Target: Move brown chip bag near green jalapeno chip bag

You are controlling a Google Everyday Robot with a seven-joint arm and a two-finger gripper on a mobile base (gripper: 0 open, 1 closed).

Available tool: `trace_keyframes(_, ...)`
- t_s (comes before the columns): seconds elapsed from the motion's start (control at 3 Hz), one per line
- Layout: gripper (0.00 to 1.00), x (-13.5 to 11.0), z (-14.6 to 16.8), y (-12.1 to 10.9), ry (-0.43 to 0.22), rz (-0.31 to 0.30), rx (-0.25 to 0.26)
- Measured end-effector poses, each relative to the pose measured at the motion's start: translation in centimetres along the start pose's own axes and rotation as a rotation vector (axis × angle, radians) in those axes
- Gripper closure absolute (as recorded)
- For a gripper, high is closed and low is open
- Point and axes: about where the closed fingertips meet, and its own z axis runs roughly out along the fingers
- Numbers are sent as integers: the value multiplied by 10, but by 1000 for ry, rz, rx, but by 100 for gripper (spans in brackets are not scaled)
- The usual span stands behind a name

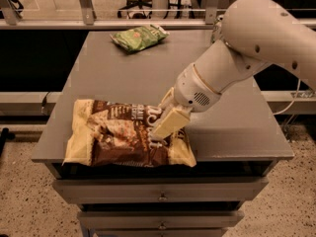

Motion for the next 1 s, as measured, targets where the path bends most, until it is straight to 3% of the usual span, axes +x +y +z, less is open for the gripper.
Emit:
trace_keyframes(0.33,100,12,-55,-27,26,30,135)
trace_keyframes(0.67,100,27,-107,-41,58,67,238)
trace_keyframes(1.0,100,26,-113,-45,52,69,256)
